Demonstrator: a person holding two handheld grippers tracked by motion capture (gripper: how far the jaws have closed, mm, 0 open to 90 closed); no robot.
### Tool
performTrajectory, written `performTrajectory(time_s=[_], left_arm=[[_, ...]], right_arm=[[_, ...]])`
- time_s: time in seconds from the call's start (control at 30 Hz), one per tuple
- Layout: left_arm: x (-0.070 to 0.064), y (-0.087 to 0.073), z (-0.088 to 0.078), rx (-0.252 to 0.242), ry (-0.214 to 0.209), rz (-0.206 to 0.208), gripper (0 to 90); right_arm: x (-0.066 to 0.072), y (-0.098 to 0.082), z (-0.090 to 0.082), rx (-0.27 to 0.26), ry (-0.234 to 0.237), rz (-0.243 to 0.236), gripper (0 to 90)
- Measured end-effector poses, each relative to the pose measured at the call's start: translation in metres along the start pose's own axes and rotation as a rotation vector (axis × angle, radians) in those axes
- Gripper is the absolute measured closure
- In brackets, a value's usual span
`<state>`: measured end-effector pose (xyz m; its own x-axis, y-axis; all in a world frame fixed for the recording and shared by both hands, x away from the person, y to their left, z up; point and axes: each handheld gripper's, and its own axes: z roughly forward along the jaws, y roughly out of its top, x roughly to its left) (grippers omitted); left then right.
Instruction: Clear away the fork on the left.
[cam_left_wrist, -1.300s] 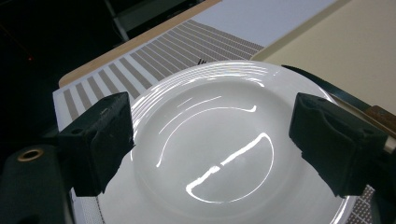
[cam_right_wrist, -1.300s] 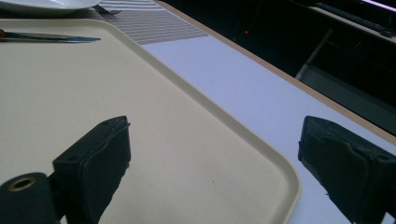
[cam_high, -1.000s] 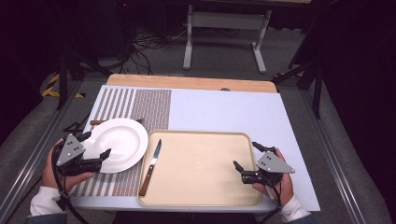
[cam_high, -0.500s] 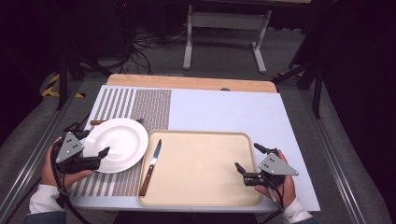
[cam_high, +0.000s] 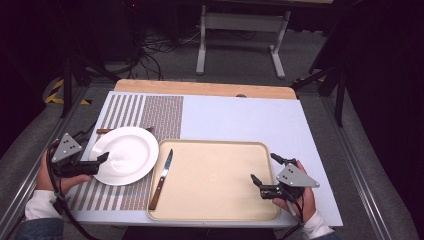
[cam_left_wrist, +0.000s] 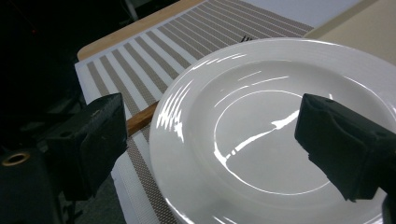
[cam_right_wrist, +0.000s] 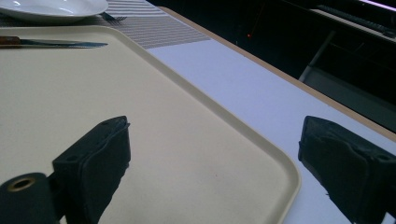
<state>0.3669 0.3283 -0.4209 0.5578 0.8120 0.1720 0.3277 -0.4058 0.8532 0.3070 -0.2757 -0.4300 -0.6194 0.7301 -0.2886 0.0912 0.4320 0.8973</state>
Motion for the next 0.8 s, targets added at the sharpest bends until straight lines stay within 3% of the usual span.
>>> performTrajectory(time_s=[0.13, 0.3, 0.37, 0.6, 0.73, 0.8], left_arm=[[0.019, 0.004, 0.007, 0.053, 0.003, 0.019, 10.4], [0.044, 0.011, 0.019, 0.085, -0.009, 0.033, 14.0], [0.048, 0.013, 0.021, 0.094, -0.013, 0.045, 15.2], [0.081, 0.019, 0.051, 0.211, -0.020, 0.049, 18.7], [0.088, 0.019, 0.066, 0.237, -0.025, 0.035, 19.1], [0.093, 0.017, 0.078, 0.287, -0.021, 0.044, 19.5]], right_arm=[[-0.001, -0.001, -0.001, 0.005, -0.004, 0.002, 10.2], [0.000, -0.001, 0.000, 0.018, 0.006, -0.002, 10.3], [0.000, -0.001, 0.000, 0.024, 0.003, -0.008, 10.4], [-0.005, 0.001, -0.003, 0.033, 0.003, 0.014, 10.6], [-0.010, 0.001, -0.003, 0.028, 0.004, 0.037, 10.8], [-0.013, 0.001, -0.004, 0.032, -0.004, 0.053, 11.1]])
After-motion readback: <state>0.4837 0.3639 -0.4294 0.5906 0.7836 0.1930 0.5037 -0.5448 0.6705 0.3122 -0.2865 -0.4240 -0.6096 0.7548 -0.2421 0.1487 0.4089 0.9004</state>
